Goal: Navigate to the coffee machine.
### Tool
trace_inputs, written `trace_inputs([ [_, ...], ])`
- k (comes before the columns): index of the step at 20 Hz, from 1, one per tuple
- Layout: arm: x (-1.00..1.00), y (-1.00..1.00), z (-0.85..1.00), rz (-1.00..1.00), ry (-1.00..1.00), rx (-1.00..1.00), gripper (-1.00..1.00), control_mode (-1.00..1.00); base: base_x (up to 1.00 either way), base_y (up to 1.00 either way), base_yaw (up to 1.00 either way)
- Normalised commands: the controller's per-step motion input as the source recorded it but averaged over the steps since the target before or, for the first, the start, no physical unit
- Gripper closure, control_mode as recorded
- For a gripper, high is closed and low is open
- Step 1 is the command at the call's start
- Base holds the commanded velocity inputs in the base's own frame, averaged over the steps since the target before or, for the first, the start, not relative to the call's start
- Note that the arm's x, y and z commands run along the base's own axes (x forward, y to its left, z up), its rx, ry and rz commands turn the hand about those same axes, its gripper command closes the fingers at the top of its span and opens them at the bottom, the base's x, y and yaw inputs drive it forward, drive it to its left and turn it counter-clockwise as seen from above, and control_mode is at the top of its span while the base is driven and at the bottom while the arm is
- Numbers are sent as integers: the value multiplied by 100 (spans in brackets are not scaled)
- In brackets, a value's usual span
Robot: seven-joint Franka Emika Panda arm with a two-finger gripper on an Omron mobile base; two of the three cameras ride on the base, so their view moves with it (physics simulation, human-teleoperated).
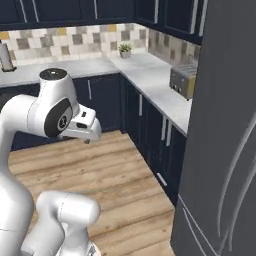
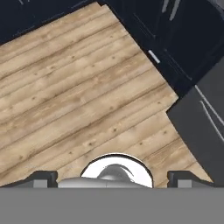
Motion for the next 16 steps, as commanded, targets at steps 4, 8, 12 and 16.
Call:
trace_inputs([
  [4,0,0,0,0,0,0,-100,100,39,0,94],
  [8,0,0,0,0,0,0,-100,100,51,0,87],
  [12,0,0,0,0,0,0,-100,100,58,0,79],
  [16,0,0,0,0,0,0,-100,100,59,0,75],
])
